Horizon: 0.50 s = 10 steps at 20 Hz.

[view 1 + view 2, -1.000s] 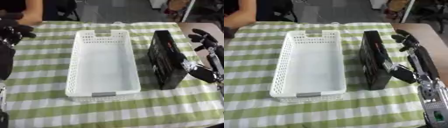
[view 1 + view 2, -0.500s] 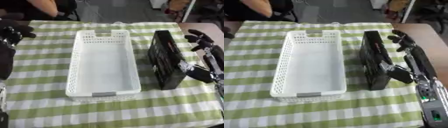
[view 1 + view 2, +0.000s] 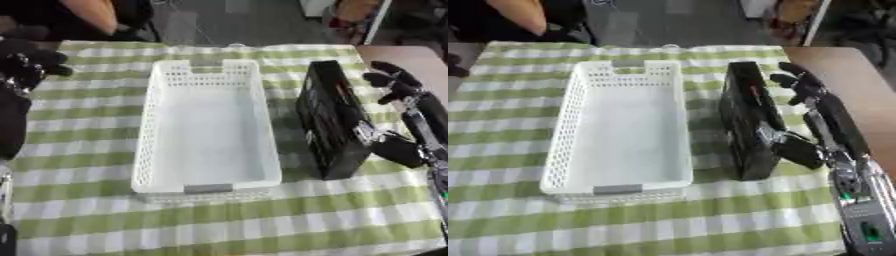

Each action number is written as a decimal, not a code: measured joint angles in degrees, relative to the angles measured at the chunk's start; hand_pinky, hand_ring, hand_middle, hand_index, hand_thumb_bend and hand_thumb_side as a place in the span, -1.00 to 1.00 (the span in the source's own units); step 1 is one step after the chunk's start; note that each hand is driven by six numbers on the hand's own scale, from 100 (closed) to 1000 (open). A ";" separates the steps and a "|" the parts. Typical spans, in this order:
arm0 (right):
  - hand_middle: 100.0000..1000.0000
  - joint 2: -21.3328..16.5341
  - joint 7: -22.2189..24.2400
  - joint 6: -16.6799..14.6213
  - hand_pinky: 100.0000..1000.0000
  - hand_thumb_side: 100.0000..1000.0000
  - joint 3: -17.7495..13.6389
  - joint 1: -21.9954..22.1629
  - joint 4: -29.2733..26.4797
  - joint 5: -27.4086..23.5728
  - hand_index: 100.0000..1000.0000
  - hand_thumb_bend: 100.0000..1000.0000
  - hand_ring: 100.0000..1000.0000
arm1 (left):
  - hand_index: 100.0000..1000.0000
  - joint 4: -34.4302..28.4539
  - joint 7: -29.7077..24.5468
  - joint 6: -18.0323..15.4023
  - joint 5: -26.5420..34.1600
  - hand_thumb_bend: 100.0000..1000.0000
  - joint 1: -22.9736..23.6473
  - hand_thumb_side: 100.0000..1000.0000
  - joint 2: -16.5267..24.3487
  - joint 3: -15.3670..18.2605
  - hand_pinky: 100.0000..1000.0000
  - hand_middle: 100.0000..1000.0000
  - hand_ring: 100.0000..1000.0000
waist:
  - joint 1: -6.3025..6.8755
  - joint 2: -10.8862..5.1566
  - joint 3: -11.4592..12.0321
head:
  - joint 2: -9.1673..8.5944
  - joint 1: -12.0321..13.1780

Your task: Pick up objects on the table and place them in the box.

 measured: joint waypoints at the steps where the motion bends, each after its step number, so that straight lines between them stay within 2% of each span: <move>1: 0.88 0.01 0.04 -0.04 0.19 0.29 0.01 0.01 0.17 0.02 0.76 -0.33 0.59 | 0.41 0.00 0.00 0.00 0.00 -0.09 0.00 0.58 0.00 0.00 0.24 0.55 0.25 | 0.00 0.00 0.00 | 0.00 0.00; 10: 0.88 0.04 0.59 -0.58 0.19 0.29 0.36 0.03 0.66 0.17 0.76 -0.34 0.59 | 0.41 0.00 -0.01 0.01 0.00 -0.09 0.00 0.58 0.00 0.00 0.24 0.55 0.25 | 0.00 0.00 0.01 | 0.00 0.00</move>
